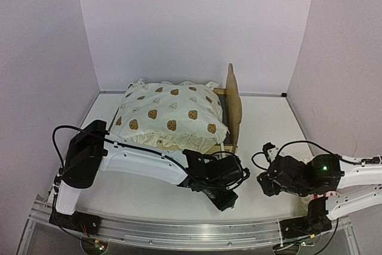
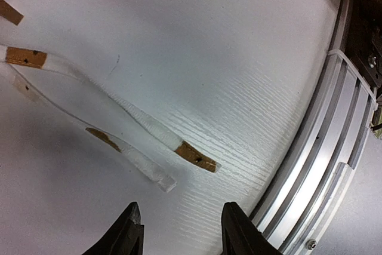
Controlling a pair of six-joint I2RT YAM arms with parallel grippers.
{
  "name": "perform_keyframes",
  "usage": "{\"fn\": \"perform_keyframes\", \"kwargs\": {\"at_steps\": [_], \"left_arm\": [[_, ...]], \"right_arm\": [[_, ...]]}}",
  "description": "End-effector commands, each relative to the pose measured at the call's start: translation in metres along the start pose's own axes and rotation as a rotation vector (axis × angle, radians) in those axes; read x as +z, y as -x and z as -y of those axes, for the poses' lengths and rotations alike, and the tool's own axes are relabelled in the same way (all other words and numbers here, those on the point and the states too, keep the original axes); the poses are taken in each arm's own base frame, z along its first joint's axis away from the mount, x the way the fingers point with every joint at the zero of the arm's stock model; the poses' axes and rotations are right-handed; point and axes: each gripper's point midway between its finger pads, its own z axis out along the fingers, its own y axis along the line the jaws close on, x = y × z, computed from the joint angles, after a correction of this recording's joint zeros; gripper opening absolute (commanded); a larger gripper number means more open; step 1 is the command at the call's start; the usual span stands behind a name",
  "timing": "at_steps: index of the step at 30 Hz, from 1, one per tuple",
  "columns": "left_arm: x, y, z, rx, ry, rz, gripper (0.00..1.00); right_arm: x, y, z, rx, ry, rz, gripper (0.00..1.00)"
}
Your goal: Set up the pet bed
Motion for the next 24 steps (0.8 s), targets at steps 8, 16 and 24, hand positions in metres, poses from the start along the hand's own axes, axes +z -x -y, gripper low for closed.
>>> {"fn": "perform_keyframes", "kwargs": {"at_steps": [8, 16, 24], "left_arm": [[0.011, 0.003, -0.01, -0.015, 0.059, 0.011, 0.42], [0.026, 0.001, -0.011, 0.001, 0.06, -0.005, 0.38], [0.032, -0.006, -0.026, -0.004, 0.135, -0.017, 0.16]], "right_arm": [[0.024, -0.022, -0.018, 0.005, 0.01, -0.129, 0.46], [0.029, -0.029, -0.016, 0.025, 0.007, -0.144, 0.45], [0.03, -0.034, -0.016, 0.033, 0.014, -0.157, 0.45]]}}
